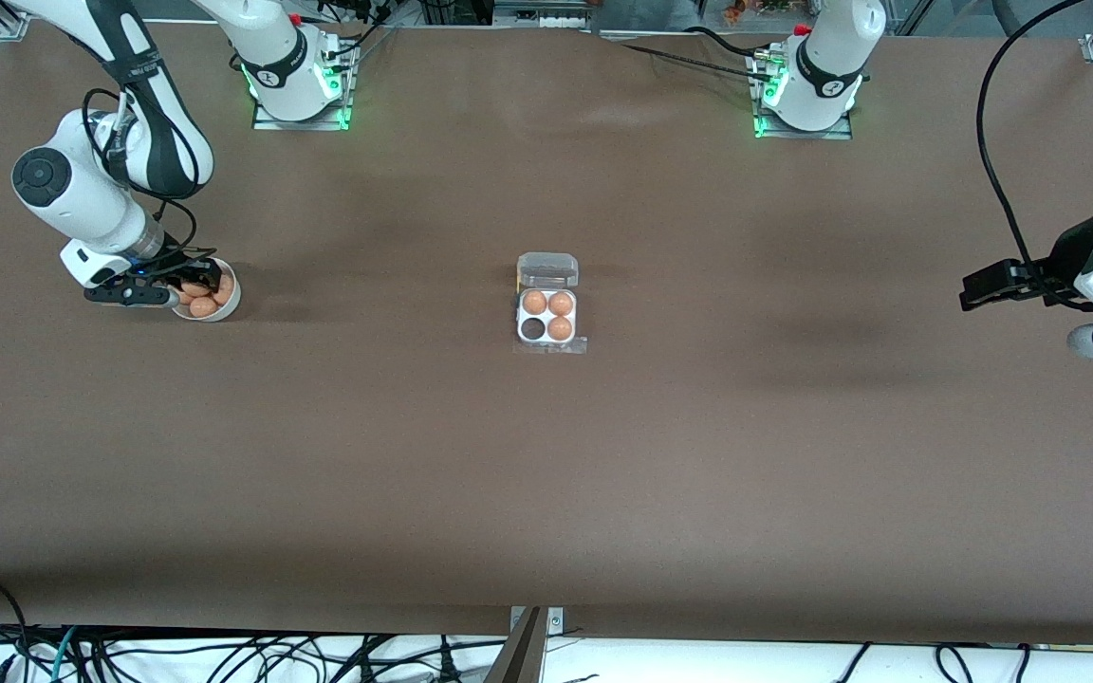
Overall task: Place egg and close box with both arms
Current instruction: 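Lower the right gripper and grasp one brown egg from the bowl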
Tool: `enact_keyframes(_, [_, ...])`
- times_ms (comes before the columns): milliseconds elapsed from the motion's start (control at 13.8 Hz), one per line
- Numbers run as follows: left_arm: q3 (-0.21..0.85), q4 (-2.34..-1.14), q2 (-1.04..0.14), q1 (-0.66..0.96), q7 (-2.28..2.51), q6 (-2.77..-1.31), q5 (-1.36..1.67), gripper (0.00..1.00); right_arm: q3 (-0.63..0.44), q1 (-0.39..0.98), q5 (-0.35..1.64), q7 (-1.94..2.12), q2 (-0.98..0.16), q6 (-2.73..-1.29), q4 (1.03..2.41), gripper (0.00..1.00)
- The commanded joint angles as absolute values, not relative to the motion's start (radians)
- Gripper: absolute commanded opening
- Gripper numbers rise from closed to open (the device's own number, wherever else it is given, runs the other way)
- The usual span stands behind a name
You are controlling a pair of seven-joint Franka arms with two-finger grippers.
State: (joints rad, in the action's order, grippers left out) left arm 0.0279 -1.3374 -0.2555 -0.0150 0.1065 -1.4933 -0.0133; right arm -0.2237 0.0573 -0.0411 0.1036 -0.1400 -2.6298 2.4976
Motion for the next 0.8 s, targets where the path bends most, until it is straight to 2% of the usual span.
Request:
enact_keyframes(0, [0.026,-1.318,-0.258,-0.015,0.103,-1.48,0.005,1.0,-0.222,0.046,-0.044,0.121,-0.147,-2.643,2.491,0.54])
enact_keyframes(362, [0.026,-1.318,-0.258,-0.015,0.103,-1.48,0.006,1.0,-0.222,0.038,-0.043,0.121,-0.158,-2.643,2.49,0.45])
enact_keyframes(724, [0.026,-1.318,-0.258,-0.017,0.103,-1.48,0.005,1.0,-0.222,0.038,-0.043,0.121,-0.156,-2.638,2.477,0.27])
